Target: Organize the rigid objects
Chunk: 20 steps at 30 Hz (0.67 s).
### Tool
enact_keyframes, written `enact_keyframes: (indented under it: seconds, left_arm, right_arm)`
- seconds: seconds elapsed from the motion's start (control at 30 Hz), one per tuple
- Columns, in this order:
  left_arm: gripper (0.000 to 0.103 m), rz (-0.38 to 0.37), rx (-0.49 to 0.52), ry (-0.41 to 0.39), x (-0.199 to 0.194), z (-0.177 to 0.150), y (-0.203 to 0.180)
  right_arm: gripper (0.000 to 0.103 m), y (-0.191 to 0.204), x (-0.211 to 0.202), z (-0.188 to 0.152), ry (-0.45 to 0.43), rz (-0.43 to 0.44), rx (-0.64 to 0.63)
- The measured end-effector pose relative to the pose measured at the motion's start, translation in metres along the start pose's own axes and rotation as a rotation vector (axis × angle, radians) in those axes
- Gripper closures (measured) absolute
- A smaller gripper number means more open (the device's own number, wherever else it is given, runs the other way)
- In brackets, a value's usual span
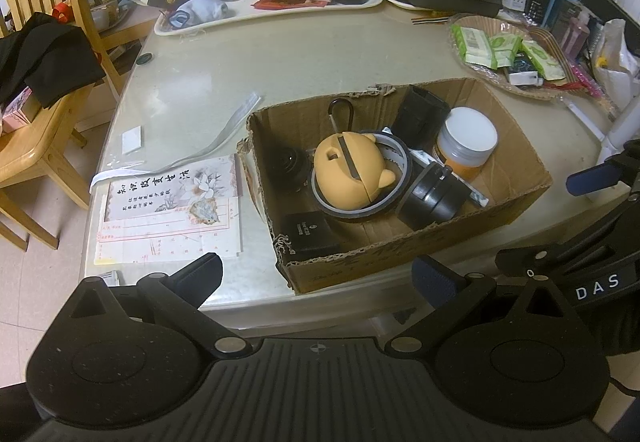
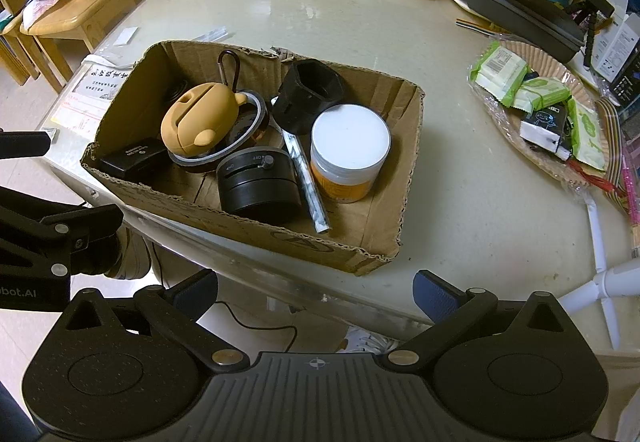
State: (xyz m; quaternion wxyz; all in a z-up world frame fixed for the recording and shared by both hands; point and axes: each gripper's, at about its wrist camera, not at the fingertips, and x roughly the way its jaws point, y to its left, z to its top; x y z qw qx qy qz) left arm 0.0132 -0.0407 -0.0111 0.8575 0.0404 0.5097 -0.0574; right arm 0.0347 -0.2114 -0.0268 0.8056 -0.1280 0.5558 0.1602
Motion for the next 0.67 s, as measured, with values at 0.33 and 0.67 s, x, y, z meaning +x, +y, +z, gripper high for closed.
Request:
enact_keyframes:
  seconds: [0.33, 0.67]
  left_arm:
    - [0.000, -0.003, -0.003, 0.000, -0.0002, 0.0001, 0.0003]
    - [0.000, -0.048, -0.057, -0.023, -0.0043, -0.0003, 0.0080]
  right_arm:
    - [0.000, 0.0005, -0.0001, -0.0002, 0.000, 0.000, 0.000]
    - [0.000, 0.0007, 0.0002, -0.0006, -0.002, 0.001, 0.001]
